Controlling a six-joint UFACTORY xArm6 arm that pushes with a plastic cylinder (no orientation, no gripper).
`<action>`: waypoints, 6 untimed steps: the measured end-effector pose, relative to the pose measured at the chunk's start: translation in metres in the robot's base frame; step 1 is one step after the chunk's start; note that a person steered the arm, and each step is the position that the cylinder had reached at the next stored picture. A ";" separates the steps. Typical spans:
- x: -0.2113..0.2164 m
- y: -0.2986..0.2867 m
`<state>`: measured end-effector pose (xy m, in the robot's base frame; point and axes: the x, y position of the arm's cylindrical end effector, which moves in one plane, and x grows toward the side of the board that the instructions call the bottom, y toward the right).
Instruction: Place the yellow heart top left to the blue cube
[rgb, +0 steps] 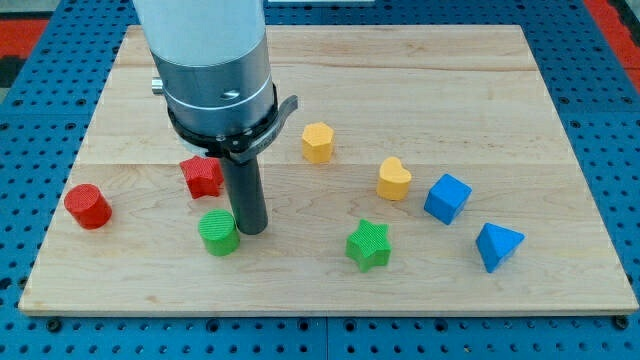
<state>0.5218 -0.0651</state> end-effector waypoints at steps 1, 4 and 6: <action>-0.030 0.055; -0.044 0.148; -0.059 0.123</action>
